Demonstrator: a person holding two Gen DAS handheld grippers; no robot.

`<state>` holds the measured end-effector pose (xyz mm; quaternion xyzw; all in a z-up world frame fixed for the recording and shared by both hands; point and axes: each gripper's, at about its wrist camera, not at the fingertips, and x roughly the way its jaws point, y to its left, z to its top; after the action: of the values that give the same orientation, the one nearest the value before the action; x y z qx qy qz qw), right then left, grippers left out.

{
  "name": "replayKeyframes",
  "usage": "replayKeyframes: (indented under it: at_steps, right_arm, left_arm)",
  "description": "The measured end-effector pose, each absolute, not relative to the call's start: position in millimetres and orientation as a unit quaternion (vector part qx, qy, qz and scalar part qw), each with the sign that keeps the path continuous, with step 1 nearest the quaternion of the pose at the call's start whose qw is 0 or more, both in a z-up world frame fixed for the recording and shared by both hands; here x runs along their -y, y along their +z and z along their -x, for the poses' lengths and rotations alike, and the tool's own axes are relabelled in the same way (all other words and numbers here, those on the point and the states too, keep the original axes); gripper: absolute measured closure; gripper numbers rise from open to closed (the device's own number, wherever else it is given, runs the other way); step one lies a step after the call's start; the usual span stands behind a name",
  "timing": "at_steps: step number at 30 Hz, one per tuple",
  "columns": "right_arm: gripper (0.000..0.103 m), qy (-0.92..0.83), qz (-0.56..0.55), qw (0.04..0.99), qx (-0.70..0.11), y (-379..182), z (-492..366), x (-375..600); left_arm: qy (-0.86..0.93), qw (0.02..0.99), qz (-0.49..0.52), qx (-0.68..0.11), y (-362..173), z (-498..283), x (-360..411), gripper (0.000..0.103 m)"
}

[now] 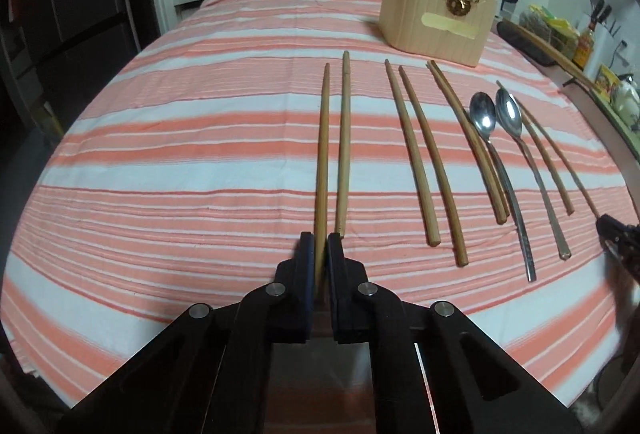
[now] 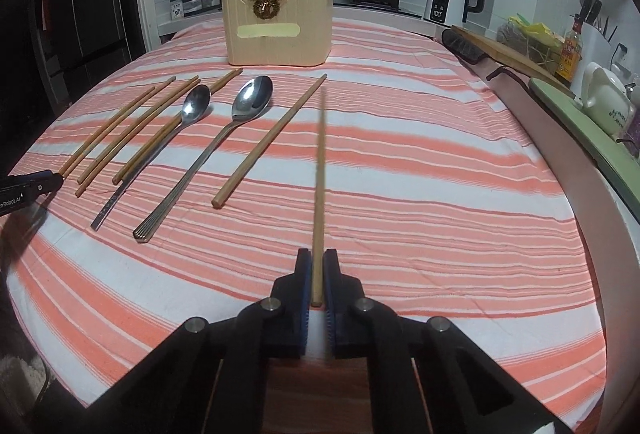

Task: Organize utensils
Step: 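Close the right tool on a single wooden chopstick while the left tool grasps another chopstick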

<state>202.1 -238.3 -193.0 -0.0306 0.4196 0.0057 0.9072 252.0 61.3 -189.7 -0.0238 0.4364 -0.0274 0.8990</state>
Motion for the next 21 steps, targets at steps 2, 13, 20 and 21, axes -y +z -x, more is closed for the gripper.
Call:
replayKeyframes:
  at_steps: [2, 13, 20, 21]
  right_arm:
    - [0.097, -0.002, 0.036, 0.904, -0.425, -192.6, -214.0, 242.1]
    - [0.094, -0.016, 0.029, 0.895, -0.445, -192.3, -244.6, 260.3]
    - [0.065, 0.003, 0.028, 0.893, -0.450, -192.1, -235.7, 262.0]
    - [0.065, 0.002, 0.028, 0.894, -0.447, -192.4, -235.0, 261.9]
  left_arm:
    - [-0.025, 0.897, 0.033, -0.440, -189.6, -264.7, -61.6, 0.099]
    - [-0.059, 0.889, 0.078, -0.447, -189.0, -283.0, -66.0, 0.059]
    - [-0.060, 0.896, 0.031, -0.439, -189.8, -268.9, -55.9, 0.051]
    - [-0.059, 0.897, 0.032, -0.437, -190.1, -269.4, -55.9, 0.053]
